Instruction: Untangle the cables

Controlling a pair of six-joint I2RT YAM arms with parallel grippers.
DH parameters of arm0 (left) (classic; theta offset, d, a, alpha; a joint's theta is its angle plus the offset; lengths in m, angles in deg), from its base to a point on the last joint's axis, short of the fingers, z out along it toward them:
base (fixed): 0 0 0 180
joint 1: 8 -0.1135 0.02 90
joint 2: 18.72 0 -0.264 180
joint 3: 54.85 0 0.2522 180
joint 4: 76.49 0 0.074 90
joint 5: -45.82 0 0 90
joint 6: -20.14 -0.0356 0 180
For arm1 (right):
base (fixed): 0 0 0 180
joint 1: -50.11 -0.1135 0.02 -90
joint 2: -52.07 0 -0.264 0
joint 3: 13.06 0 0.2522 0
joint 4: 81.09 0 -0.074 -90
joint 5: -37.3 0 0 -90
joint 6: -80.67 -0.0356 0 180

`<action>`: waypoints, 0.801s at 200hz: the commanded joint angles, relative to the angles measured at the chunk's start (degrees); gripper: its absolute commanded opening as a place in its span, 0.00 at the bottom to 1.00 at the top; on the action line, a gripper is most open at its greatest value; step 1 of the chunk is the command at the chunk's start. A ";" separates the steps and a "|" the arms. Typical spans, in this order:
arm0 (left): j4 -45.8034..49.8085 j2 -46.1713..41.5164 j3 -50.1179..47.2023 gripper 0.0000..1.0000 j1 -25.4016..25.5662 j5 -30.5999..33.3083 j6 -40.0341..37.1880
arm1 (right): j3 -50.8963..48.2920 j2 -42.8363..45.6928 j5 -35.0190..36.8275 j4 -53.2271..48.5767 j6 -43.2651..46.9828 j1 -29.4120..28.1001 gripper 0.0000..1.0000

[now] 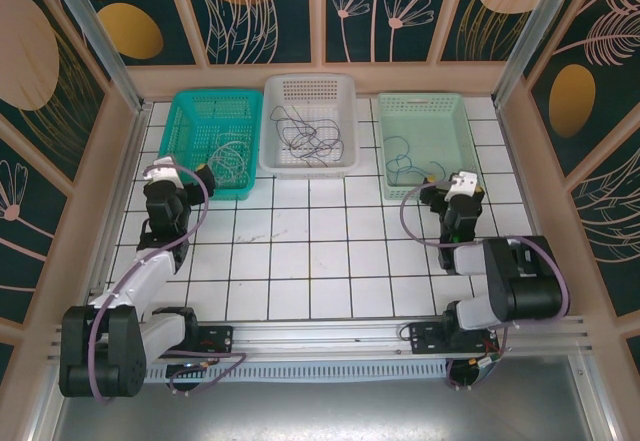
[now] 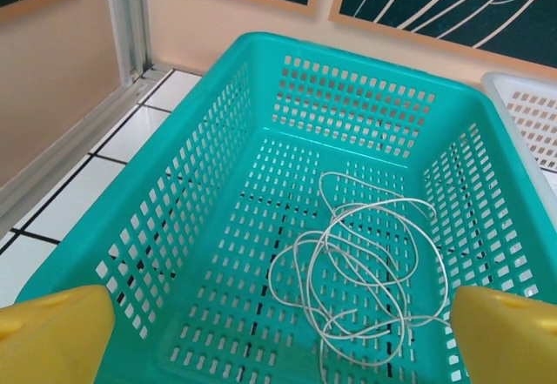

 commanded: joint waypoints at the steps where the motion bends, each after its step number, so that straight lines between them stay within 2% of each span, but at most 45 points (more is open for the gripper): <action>1: -9.84 0.27 -2.92 0.99 -0.01 1.27 -2.67 | -1.25 -1.03 -3.37 10.16 0.36 0.95 0.96; 13: -14.63 0.71 -5.33 0.99 -0.01 1.31 -3.42 | -2.03 -2.35 -5.91 12.04 -1.16 2.78 0.97; 22: -18.14 1.27 -7.15 0.99 -0.05 1.91 -3.75 | -2.80 -5.97 -5.41 18.18 -1.68 3.56 0.97; 33: -21.21 2.21 -8.54 0.99 -0.01 2.40 -4.63 | -0.80 -3.88 -6.11 10.23 -2.25 3.56 0.97; 42: -23.52 3.36 -9.32 0.99 -0.01 2.36 -5.50 | -0.60 -5.29 -6.59 12.57 -1.44 3.47 0.98; 51: -25.85 4.93 -9.79 0.99 -0.01 2.19 -6.57 | -0.11 -4.35 -7.20 9.88 -1.86 3.79 0.99; 101: -41.94 15.91 -12.26 0.99 -0.01 2.81 -8.79 | -0.08 -4.59 -7.63 10.39 -2.08 4.08 0.99; 132: -58.35 25.95 -15.75 0.99 0.00 1.64 -9.36 | -0.08 -4.59 -7.64 10.23 -2.06 4.08 0.99; 146: -46.65 23.41 -11.94 0.99 -0.05 1.73 -9.29 | -0.08 -4.62 -7.63 10.25 -2.07 4.09 0.99; 160: -45.61 24.97 -10.24 0.99 -0.01 1.50 -9.57 | -0.06 -4.62 -7.61 10.22 -2.05 4.08 0.99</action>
